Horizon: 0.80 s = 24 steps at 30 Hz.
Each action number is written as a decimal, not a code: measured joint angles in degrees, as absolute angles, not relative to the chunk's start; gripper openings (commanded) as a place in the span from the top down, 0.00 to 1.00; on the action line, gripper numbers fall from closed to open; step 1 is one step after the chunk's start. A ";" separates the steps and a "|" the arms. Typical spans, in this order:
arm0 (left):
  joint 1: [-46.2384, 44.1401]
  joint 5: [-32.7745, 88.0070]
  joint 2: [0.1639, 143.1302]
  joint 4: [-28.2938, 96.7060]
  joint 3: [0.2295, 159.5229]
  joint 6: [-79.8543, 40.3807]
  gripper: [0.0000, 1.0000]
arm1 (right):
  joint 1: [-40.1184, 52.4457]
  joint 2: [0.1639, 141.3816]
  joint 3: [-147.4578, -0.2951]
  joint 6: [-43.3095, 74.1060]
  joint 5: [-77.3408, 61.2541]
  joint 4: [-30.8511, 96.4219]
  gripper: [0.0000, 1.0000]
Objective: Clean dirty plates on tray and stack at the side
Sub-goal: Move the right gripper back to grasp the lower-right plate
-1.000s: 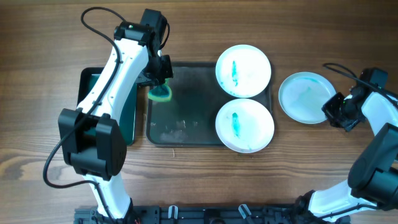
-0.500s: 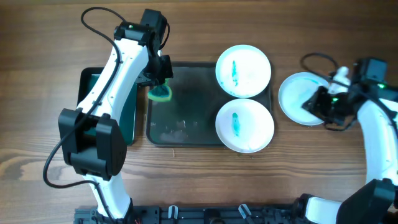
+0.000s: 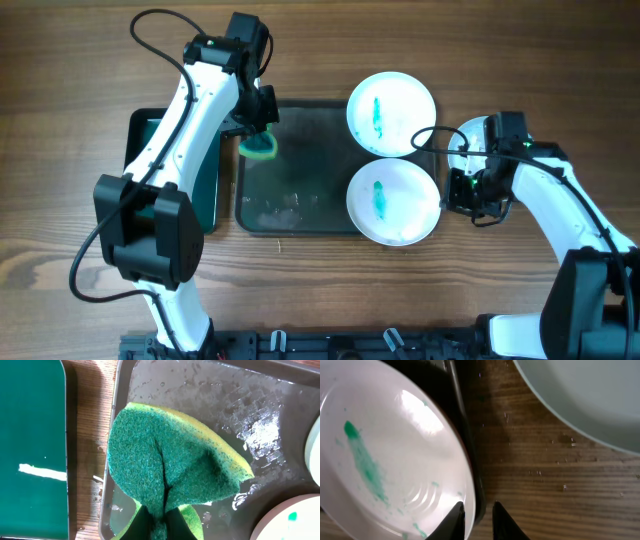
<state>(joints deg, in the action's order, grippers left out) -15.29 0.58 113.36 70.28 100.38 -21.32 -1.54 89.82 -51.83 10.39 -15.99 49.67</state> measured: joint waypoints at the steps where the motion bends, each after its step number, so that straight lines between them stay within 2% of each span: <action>1: -15.29 0.58 113.36 70.24 100.38 -21.30 0.96 | -1.54 89.95 -50.98 10.37 -15.99 48.31 0.81; 5: -15.29 0.58 113.36 70.24 100.38 -21.30 0.96 | -1.54 90.24 -48.49 8.84 -16.10 43.75 0.81; 9: -15.29 0.58 113.36 69.89 100.38 -21.32 0.96 | -1.30 90.72 -45.87 8.40 -17.32 40.71 0.95; 16: -15.29 0.58 113.36 69.63 100.38 -21.32 0.96 | -1.23 90.70 -46.13 7.40 -17.80 41.06 0.96; 24: -15.38 0.58 113.36 69.38 100.38 -21.32 0.96 | -1.15 86.63 -50.28 7.51 -18.17 52.40 0.96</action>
